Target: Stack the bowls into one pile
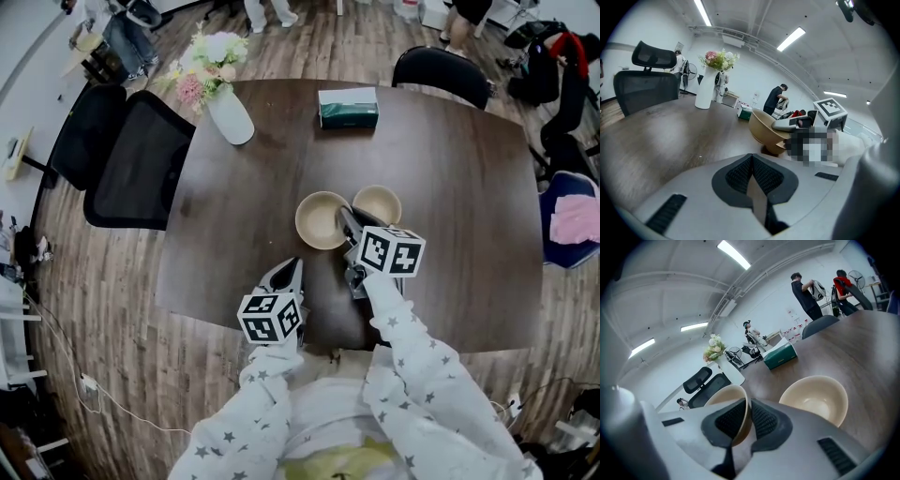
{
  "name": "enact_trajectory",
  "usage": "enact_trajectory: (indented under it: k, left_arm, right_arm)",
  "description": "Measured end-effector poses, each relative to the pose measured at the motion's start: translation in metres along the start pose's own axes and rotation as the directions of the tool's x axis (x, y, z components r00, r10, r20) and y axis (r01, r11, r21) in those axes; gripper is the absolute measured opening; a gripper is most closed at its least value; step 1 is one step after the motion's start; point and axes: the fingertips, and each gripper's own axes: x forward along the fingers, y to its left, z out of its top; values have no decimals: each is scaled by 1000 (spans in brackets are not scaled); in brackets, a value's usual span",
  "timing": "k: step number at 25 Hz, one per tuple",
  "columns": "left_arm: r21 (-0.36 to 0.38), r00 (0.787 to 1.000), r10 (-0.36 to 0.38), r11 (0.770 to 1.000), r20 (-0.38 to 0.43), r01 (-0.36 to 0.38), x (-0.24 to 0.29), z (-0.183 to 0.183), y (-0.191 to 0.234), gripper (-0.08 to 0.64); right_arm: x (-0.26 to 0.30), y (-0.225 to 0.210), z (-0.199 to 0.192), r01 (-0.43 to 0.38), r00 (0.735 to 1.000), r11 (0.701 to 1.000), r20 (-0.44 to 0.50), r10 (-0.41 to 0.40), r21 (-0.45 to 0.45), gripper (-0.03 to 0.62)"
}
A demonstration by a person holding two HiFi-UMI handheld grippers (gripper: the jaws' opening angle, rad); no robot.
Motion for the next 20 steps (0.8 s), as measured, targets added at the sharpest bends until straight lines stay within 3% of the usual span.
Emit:
enact_trajectory:
  k: [14,20]
  left_arm:
    - [43,997,-75,996,-36,77,34,1,-39,26]
    - [52,994,-96,994,-52,99,44,1,-47,26]
  right_arm:
    - [-34,-63,35,123,986,989,106,-131,81,49]
    - [-46,-93,40,207,968,971,120,-221,118,49]
